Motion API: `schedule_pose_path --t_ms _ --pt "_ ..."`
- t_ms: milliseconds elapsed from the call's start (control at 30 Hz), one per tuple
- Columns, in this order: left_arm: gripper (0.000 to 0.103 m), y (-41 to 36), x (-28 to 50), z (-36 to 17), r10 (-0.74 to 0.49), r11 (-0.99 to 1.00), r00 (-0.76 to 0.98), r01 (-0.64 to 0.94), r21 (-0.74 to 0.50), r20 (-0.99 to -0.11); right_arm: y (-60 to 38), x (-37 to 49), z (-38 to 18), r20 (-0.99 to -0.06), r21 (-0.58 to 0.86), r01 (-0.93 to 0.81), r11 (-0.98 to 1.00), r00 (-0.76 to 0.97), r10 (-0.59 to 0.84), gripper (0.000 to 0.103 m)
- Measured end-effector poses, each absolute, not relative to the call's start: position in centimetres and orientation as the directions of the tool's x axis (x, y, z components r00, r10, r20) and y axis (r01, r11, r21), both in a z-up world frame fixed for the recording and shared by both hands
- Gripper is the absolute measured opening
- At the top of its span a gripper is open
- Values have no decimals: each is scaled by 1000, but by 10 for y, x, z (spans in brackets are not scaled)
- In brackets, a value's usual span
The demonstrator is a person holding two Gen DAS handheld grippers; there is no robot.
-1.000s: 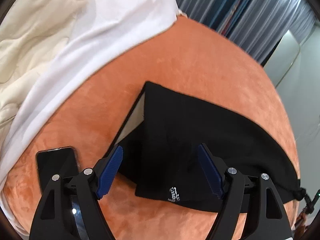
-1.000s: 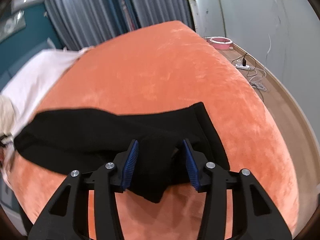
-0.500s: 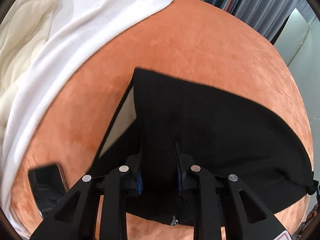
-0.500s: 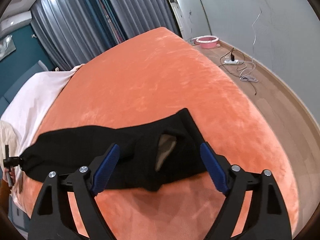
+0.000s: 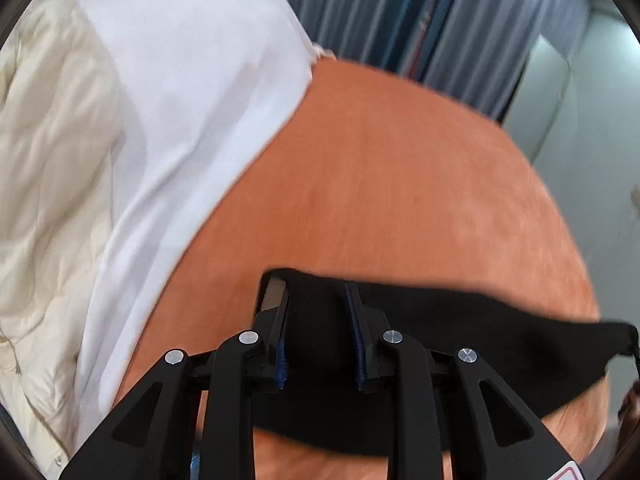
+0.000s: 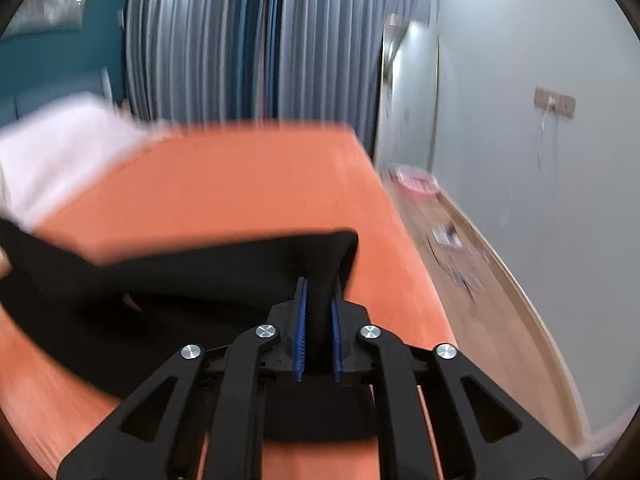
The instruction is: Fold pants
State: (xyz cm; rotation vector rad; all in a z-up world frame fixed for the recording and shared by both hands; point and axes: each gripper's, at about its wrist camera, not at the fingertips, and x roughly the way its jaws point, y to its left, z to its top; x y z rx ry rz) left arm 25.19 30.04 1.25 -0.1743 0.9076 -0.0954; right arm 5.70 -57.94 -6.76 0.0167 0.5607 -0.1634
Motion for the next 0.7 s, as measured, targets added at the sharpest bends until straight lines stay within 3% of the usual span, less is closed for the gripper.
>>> schedule_pose_path --t_ms 100,133,233,333,400,433,500,533,567,600,633,700 --pt "26 315 237 -57 -105 993 477 -3 -122 -873 -596 48 -151 -748 -51 189 981 644 -163 25" --pt "26 315 236 -78 -74 996 426 -15 -89 -902 -599 39 -167 -772 -22 201 979 619 -144 30" --pt "26 311 223 -97 -36 998 434 -29 -54 -900 -604 17 -154 -717 67 269 961 682 -141 52" --pt "26 308 218 -87 -54 996 464 -38 -81 -884 -612 3 -129 -665 201 273 941 743 -73 63" --pt "34 308 218 -84 -43 996 457 -47 -72 -889 -616 2 -113 -639 265 267 927 768 -39 68" --pt "35 307 219 -82 -42 996 454 -49 -72 -890 -619 6 -108 -633 296 261 919 774 -16 76" --pt "37 307 218 -81 -41 996 454 -52 -73 -890 -625 23 -104 -646 359 292 887 763 10 77" --pt "37 305 219 -81 -41 996 453 -52 -73 -891 -626 33 -108 -660 371 297 880 750 26 69" --pt "37 302 219 -82 -30 996 449 -58 -63 -893 -624 48 -112 -691 364 304 880 722 36 53" --pt "37 301 219 -81 -19 997 445 -63 -53 -895 -619 67 -119 -739 315 310 897 673 28 18" --pt "37 299 222 -78 -4 997 442 -67 -38 -897 -619 83 -121 -769 282 307 909 638 23 4" --pt "37 295 228 -75 15 997 444 -76 -21 -896 -600 97 -102 -740 186 264 946 671 -42 4"
